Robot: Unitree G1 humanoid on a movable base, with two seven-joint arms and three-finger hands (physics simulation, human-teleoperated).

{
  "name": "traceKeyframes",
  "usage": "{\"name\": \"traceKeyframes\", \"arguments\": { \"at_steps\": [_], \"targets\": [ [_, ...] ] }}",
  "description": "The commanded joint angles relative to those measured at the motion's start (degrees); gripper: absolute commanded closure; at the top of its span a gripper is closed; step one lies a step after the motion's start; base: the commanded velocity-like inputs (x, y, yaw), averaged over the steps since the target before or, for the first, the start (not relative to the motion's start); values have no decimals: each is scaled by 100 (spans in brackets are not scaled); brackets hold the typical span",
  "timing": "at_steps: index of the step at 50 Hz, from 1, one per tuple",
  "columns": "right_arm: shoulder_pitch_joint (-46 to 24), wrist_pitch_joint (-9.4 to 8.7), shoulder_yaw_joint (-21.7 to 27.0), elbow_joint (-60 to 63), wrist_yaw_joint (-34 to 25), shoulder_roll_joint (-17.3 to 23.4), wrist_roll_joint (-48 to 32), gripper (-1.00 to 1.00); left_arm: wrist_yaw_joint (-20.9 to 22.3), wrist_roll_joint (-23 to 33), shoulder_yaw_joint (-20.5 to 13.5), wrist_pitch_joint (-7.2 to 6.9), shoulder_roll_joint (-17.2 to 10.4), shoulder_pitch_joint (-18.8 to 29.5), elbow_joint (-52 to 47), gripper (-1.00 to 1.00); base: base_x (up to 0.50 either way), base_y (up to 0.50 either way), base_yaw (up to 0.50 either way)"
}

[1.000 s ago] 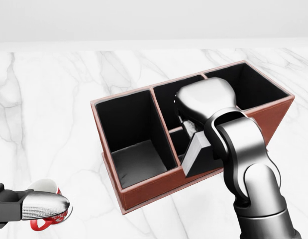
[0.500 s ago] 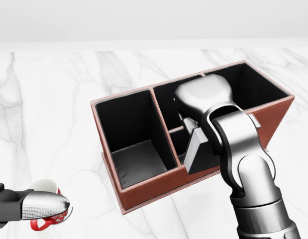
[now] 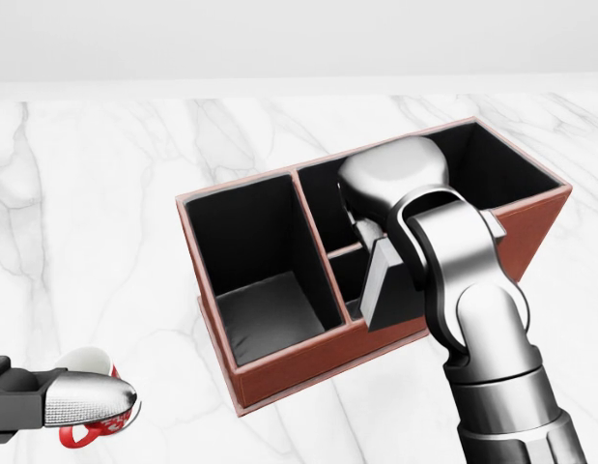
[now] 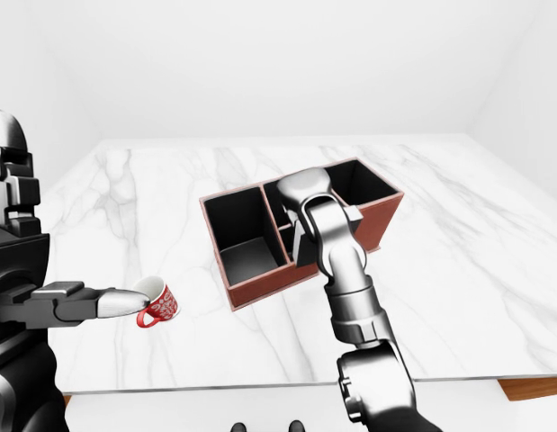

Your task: Pick up the book and place it in the back compartment of the caddy.

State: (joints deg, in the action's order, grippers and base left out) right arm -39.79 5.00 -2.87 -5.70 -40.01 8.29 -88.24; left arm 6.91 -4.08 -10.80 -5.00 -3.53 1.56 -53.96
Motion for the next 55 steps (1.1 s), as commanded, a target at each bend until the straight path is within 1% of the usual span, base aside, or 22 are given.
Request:
{"name": "traceKeyframes", "arguments": {
  "at_steps": [1, 13, 22, 36, 55],
  "targets": [
    [-153, 0, -5, -152, 1, 14, -68, 100, 7, 3, -2, 0, 4, -19, 26, -100, 0, 0, 0],
    [-218, 0, -19, -370, 1, -9, -66, 100, 8, -23, -35, 0, -5, 7, -16, -100, 0, 0, 0],
    [-462, 0, -32, -773, 1, -30, 42, 100, -5, -31, -37, 0, -15, 32, -45, -100, 0, 0, 0],
    [-645, 0, -62, -1171, 1, -31, 88, 100, -7, -41, -49, 0, -14, 34, -24, -100, 0, 0, 0],
    [-997, 0, -56, -1654, 341, 34, 155, 100, -12, -9, 18, 0, -2, 7, -3, -100, 0, 0, 0]
  ]
}}
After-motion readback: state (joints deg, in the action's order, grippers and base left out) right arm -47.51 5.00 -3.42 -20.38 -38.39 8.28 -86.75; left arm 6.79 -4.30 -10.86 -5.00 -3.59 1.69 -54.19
